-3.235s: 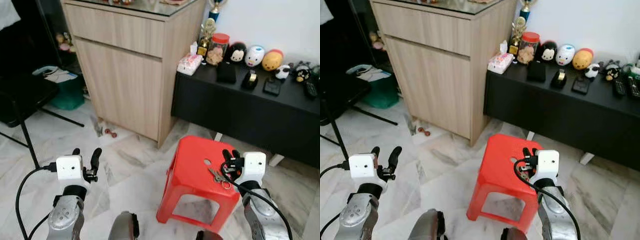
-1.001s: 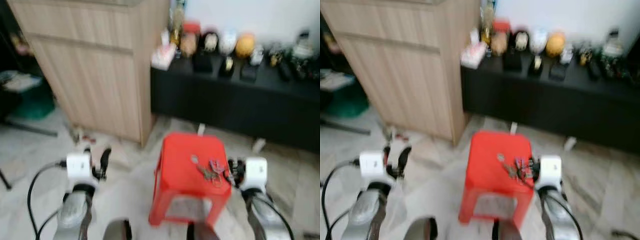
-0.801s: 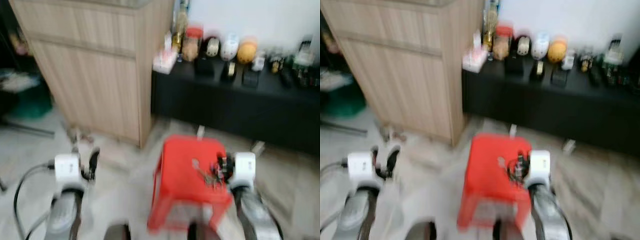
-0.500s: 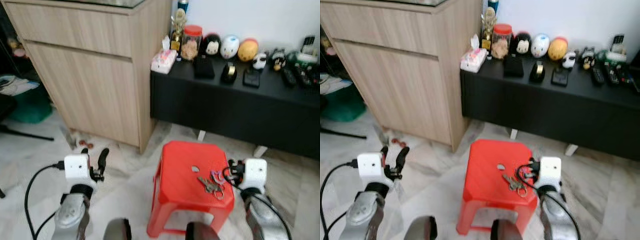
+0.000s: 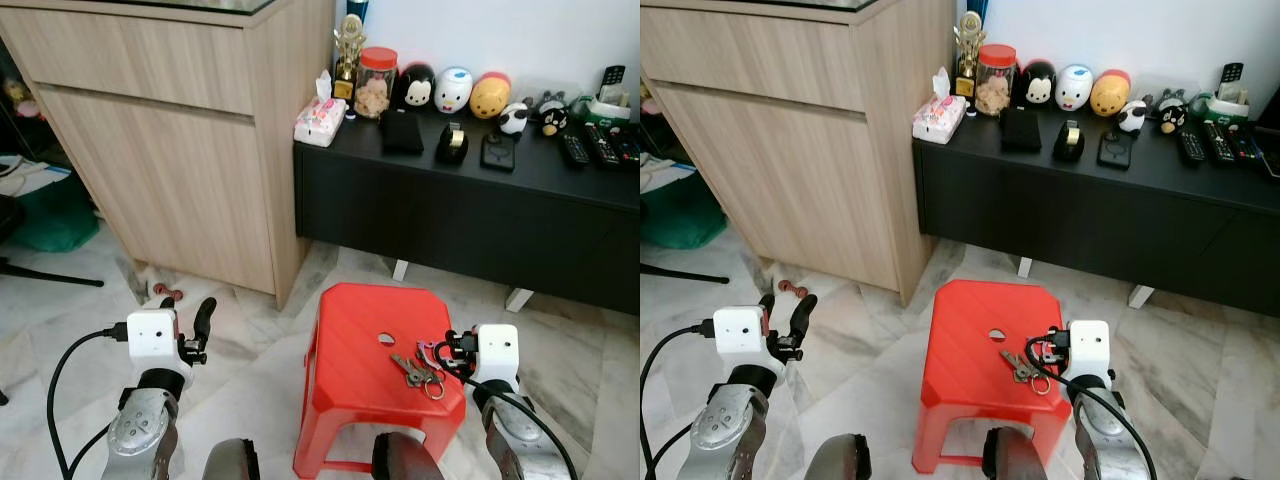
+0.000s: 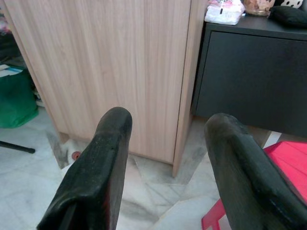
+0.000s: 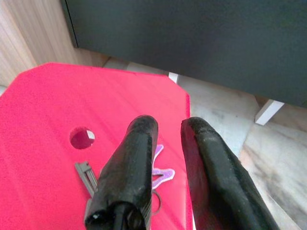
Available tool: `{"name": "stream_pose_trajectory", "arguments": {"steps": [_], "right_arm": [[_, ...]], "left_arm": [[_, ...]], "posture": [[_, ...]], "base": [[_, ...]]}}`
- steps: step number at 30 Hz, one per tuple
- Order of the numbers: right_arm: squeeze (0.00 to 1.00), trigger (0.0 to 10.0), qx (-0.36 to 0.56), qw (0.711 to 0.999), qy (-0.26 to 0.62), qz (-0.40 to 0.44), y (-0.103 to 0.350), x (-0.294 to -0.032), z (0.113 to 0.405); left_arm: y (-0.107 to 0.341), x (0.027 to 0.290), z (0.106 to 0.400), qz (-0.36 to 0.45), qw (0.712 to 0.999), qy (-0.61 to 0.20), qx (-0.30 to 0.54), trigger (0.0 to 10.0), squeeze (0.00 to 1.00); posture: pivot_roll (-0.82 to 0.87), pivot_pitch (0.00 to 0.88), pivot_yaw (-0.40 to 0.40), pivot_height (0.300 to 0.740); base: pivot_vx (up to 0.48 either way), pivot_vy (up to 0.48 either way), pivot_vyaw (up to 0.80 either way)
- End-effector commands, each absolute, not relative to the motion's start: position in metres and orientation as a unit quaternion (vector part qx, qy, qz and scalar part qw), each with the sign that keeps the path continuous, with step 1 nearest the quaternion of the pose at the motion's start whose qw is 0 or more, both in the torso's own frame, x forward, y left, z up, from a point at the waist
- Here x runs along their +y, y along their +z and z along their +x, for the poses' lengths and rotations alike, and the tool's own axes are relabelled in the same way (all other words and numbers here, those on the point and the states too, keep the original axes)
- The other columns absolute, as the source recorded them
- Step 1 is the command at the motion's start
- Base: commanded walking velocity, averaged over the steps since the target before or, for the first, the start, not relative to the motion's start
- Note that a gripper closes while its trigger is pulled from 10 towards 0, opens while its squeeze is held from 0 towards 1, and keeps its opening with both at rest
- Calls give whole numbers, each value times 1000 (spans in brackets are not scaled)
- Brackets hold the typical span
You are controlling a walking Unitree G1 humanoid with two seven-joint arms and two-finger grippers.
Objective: Hang keys on a hook
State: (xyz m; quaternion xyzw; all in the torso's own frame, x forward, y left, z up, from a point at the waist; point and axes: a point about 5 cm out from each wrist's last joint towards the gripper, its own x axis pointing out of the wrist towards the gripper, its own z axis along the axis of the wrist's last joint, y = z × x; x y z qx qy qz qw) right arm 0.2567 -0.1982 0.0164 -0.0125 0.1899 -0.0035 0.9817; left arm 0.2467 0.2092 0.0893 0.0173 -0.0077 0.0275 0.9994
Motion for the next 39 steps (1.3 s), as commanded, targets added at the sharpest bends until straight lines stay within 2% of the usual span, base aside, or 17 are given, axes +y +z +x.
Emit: {"name": "stream_pose_trajectory", "arguments": {"steps": [1,7,15,24,28,32,33,39], "right_arm": [[0,10000,186,982,-1,-17,18,-199,260],[0,10000,183,983,7,-21,18,-197,259],[0,10000,189,982,-4,-18,16,-199,258],[0,10000,232,971,-43,-22,4,-207,254],[0,10000,288,955,-65,-7,-12,-215,247],[0,10000,306,949,-77,5,-18,-218,244],[1000,10000,315,946,-79,7,-21,-218,244],[1000,10000,333,939,-88,17,-25,-219,245]], "left_arm": [[90,210,247,19,999,29,-8,10000,0],[90,210,247,19,999,28,-9,10000,0],[90,210,248,21,999,28,-7,10000,0],[88,211,247,22,999,27,-2,10000,0],[88,210,247,21,999,24,0,10000,0],[88,210,247,21,1000,23,0,10000,0],[88,210,247,21,1000,23,1,10000,0],[87,210,247,21,1000,21,2,10000,0]], "posture": [[19,47,-52,610],[18,47,-52,610],[18,50,-52,610],[20,50,-52,610],[20,52,-52,610],[20,52,-51,610],[20,54,-51,610],[26,55,-51,610]], "base": [[266,0,0],[273,0,569],[237,0,0],[0,0,0],[0,0,0],[0,0,0],[0,0,0],[0,0,0]]}}
